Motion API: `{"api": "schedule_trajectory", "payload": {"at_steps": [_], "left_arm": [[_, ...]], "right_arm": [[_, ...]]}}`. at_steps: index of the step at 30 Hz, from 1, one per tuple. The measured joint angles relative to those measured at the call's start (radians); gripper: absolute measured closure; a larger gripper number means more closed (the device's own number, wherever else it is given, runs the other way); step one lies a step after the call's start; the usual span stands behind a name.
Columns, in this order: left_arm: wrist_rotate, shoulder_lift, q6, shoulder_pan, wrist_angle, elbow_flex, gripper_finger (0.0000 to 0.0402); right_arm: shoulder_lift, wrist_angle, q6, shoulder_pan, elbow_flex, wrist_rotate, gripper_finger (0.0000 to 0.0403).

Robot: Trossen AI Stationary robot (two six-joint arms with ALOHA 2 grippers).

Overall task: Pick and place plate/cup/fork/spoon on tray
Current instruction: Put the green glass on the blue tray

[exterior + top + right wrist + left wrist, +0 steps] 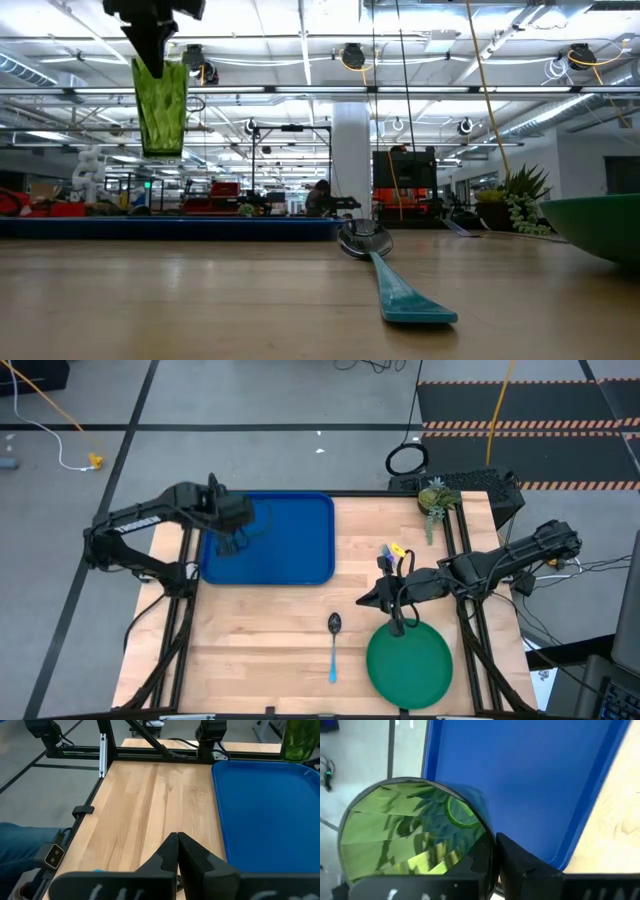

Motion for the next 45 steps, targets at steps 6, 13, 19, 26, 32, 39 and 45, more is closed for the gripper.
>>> {"api": "schedule_trajectory", "payload": {"at_steps": [6, 13, 19, 26, 32, 39, 45], "left_arm": [[0.048, 0.000, 0.064, 0.165, 0.047, 0.000, 0.0393], [0.105, 0.000, 0.116, 0.303, 0.182, -0.029, 0.0377], [0.118, 0.001, 0.186, 0.395, 0.272, -0.137, 0.0394], [0.119, 0.001, 0.237, 0.504, 0.368, -0.269, 0.0375], [0.154, 0.001, 0.251, 0.593, 0.428, -0.325, 0.0393], [0.180, 0.001, 0.284, 0.633, 0.458, -0.365, 0.0383], [0.179, 0.001, 0.294, 0.650, 0.470, -0.394, 0.0390]], "right_arm": [[0.000, -0.002, 0.003, 0.001, 0.000, -0.002, 0.0403], [0.000, -0.014, 0.003, 0.026, -0.001, -0.003, 0.0403], [0.000, -0.015, 0.003, 0.055, -0.001, -0.003, 0.0403], [0.000, -0.015, 0.004, 0.066, -0.001, -0.002, 0.0403], [0.000, -0.015, 0.003, 0.066, -0.001, -0.001, 0.0403], [0.000, -0.015, 0.004, 0.066, -0.001, 0.000, 0.0403], [0.000, -0.015, 0.004, 0.066, -0.001, 0.000, 0.0403]]}}
